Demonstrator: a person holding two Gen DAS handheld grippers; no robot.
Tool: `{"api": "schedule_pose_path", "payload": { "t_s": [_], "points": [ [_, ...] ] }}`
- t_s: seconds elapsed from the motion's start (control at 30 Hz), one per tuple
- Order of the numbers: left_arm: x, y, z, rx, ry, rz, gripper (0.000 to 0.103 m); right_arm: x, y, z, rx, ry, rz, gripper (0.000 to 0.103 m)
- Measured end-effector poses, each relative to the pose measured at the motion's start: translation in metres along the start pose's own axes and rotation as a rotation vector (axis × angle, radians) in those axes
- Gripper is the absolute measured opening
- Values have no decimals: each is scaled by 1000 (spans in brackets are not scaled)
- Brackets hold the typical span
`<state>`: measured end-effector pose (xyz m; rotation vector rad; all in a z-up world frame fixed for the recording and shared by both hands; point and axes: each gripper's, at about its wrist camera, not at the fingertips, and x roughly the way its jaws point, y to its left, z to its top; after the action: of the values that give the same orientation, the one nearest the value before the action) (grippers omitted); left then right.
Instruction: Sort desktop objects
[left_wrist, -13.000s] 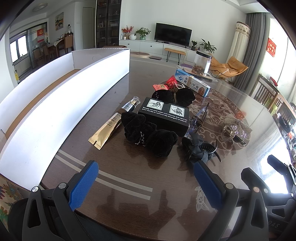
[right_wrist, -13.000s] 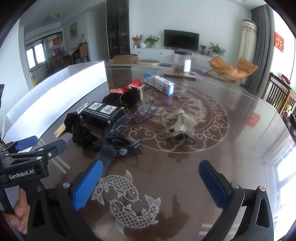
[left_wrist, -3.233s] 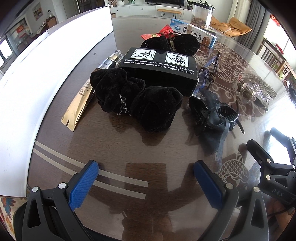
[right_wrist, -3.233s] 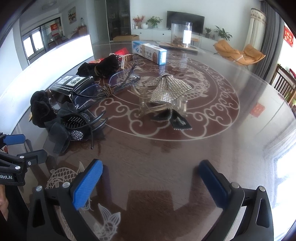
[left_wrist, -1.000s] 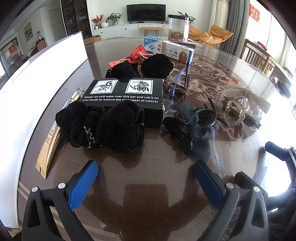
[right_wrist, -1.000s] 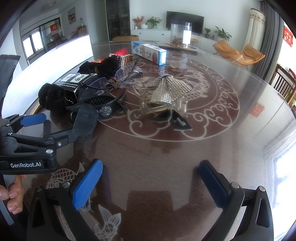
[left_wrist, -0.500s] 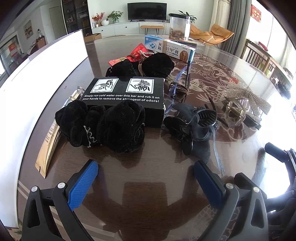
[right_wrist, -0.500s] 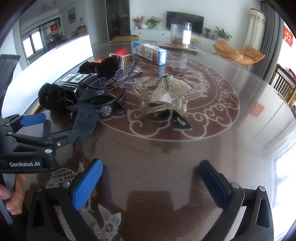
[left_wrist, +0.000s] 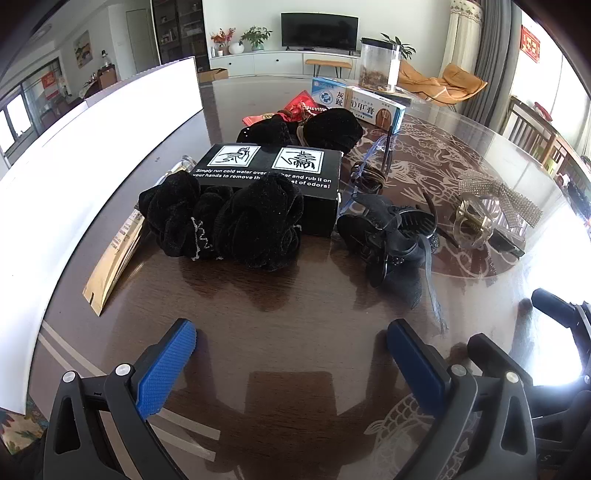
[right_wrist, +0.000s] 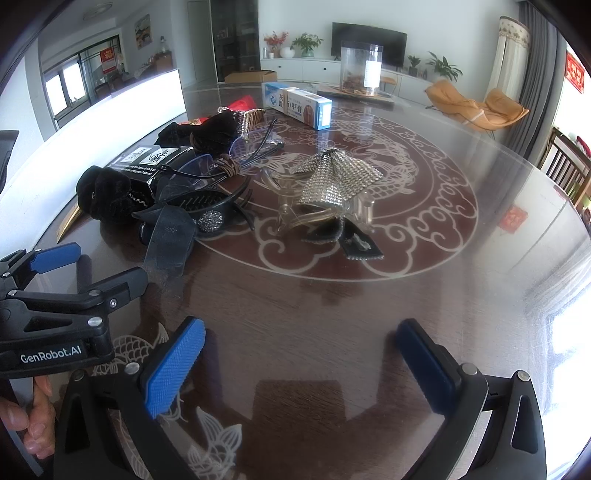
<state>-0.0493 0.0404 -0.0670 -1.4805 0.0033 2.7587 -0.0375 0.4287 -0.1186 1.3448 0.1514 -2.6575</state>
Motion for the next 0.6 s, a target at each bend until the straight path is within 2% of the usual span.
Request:
{"api": "schedule_pose_path", "payload": {
  "t_s": [0.2,0.6],
  "points": [
    [-3,4,-5,21,-8,-11,103,0,-2,1,4,1,1,103],
    [-3,5,-5,-16,24,13,103,0,-1,1,4,1,1,103]
  ]
}}
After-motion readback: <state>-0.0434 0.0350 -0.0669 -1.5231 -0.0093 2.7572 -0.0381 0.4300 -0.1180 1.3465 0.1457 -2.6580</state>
